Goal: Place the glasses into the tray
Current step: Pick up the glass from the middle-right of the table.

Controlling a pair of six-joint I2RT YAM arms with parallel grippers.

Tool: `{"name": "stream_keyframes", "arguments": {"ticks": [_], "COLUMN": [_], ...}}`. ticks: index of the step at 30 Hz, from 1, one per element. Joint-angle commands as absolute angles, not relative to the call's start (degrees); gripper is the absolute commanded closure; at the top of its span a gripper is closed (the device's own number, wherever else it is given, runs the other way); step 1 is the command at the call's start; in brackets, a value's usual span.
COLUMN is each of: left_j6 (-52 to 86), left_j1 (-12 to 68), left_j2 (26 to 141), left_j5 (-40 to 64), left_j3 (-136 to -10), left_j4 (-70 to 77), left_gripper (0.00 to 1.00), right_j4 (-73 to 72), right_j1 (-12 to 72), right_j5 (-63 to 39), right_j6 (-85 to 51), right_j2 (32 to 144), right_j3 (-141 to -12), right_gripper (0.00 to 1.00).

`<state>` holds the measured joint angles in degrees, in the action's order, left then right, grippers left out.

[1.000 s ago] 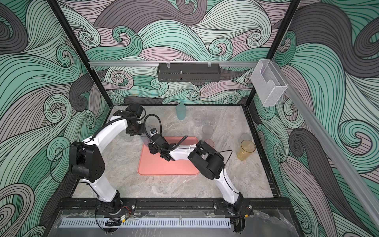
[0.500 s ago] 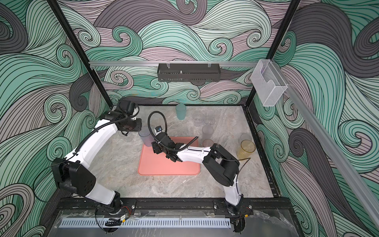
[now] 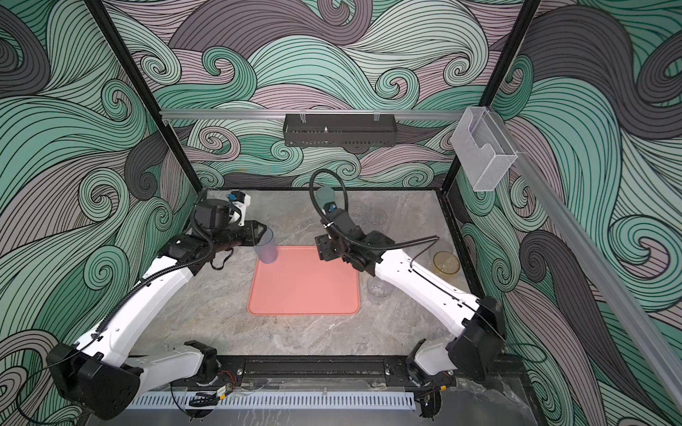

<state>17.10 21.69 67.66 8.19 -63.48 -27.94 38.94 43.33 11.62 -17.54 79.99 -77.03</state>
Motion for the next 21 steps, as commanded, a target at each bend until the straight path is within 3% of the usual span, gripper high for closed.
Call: {"name": "stream_keyframes", "arguments": {"ticks": [1,9,21], "left_j6": [13.6,11.1,11.8], "left_j1": [27.8,36.8,38.7], "left_j2": [67.8,76.1,84.9], "left_j5": [10.5,12.1,9.5], "left_j3": [-59.9,-62.2,-64.2], "left_j4": [-17.4,-13.9,-19.0], "left_gripper": [0.65,0.65,0.65], "right_j4": [50.7,55.7,60.1], "right_j1": [37.5,21.9,6.9], "right_j5": [11.1,3.8,14.8], "right_j6": [-16.6,-22.4,-25.7], "right_j2": [76.7,72.8,75.9], "right_j3": [-76.6,-76.2,-73.4], "right_gripper": [0.3,0.31,0.3]}}
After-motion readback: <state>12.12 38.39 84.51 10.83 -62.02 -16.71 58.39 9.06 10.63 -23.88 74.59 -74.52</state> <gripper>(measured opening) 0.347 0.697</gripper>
